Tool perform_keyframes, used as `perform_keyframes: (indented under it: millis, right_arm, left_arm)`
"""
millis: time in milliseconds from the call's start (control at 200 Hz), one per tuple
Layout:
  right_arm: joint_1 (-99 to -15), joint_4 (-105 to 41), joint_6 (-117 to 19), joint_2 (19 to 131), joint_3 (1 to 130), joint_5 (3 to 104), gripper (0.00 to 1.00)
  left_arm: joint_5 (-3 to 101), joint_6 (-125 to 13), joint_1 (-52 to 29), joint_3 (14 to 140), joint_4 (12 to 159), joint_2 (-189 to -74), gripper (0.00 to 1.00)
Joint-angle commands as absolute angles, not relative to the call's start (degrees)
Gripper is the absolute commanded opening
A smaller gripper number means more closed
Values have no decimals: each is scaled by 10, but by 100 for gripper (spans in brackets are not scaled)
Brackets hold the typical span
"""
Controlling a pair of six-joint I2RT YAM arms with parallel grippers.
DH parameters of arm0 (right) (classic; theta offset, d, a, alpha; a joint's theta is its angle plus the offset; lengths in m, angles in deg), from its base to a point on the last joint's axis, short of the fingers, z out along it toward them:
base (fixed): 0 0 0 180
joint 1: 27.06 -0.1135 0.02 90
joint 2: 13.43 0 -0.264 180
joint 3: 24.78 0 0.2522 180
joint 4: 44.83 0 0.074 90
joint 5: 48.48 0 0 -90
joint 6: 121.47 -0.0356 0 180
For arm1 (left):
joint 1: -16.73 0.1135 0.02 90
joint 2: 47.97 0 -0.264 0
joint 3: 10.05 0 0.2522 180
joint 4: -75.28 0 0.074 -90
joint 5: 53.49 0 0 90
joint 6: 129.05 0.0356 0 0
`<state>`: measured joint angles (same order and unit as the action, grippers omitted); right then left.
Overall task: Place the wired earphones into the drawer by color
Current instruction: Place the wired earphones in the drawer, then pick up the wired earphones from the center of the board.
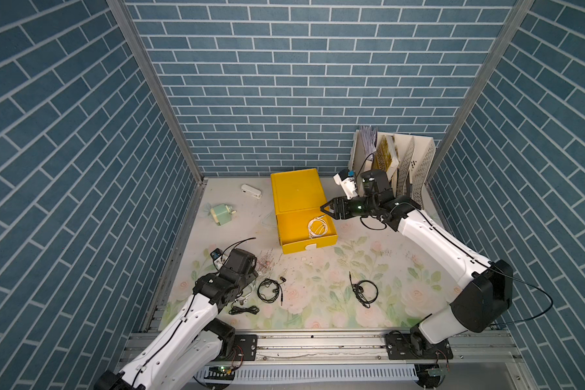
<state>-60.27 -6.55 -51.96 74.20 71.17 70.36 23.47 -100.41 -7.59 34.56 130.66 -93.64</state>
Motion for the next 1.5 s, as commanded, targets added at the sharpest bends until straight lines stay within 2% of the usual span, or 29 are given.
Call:
perform_keyframes:
  millis: [0,135,310,510,865,1020,1305,1495]
  right_arm:
    - [-601,-59,-505,716,712,693,57]
    - [-601,-64,-503,713,696,692,57]
    - [-601,-81,-504,710,676,694,57]
    - [-600,-94,-503,712,664,696,57]
    - [-601,-101,-503,712,653,696,57]
    - [-600,-106,-504,713,646,693,57]
    - [-600,-108,-504,715,644,692,57]
    - [-600,-112,-507,716,646,695,57]
  left_arm:
    - [269,-986,-48,319,1284,-953,72]
    - [268,-995,-46,303,1277,-972,65]
    - [243,-1027,-46,300,1308,-971,61]
    - [234,-1067,-46,272,1329,-917,59]
    - [249,-1064,-46,245,1286,-951,51]
    - [251,-1054,-46,241,1273,-965,42]
    - [270,-1037,-46,238,1258,-952,10]
    - [277,-1023,-46,252,1272,-931,7]
